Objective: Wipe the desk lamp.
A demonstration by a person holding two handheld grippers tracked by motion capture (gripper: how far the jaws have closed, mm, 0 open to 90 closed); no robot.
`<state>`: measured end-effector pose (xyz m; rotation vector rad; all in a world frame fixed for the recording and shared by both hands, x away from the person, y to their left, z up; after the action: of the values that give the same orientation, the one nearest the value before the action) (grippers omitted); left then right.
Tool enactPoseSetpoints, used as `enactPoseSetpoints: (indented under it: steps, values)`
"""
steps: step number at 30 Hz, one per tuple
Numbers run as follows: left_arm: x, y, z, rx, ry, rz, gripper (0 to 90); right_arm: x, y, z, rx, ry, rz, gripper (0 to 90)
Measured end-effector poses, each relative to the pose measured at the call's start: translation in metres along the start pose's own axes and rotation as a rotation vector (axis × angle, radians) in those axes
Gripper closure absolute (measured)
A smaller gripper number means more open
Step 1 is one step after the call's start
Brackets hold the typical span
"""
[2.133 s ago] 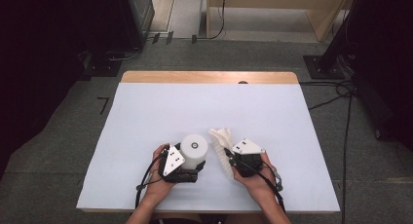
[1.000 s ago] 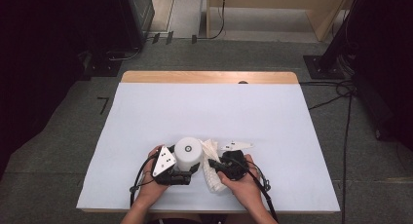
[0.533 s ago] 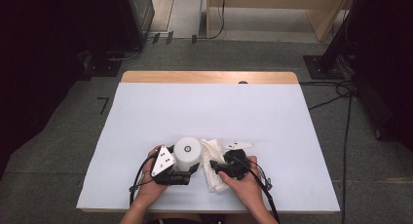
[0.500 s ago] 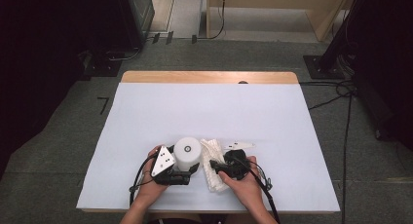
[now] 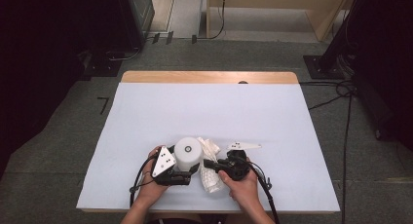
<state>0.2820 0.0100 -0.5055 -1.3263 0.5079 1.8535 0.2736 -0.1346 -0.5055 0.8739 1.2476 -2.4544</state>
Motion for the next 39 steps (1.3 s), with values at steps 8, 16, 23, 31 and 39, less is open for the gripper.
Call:
enactPoseSetpoints:
  steps: [8,16,23,31,39]
  values:
    - [0.0,0.001,0.0,0.004,0.001,-0.003,9.1,-0.024,-0.029,0.028,-0.067,0.114,0.082,81.4]
    - [0.0,0.001,0.0,0.007,0.0,-0.004,9.1,-0.01,-0.01,0.011,0.0,0.055,0.08,81.3]
    - [0.0,0.001,-0.001,0.009,0.002,-0.009,9.0,0.003,0.01,-0.005,0.057,0.004,0.04,81.3]
    - [0.001,0.0,-0.001,0.015,0.006,-0.001,9.0,-0.017,-0.013,0.017,-0.04,0.109,0.076,81.0]
    - [0.002,0.0,0.002,0.004,0.017,0.052,8.1,-0.028,0.01,0.038,0.097,0.177,0.093,80.2]
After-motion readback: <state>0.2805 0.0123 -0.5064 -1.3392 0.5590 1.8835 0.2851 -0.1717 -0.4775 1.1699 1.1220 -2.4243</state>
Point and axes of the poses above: each handheld gripper's, and its own axes: z roughly backward along the jaws, x roughly out of its underside, y roughly to its right, the point moved 7 cm from there along -z, roughly forward along the jaws, and after that the axes turned 7 degrees about -z, right-handed, at the moved point
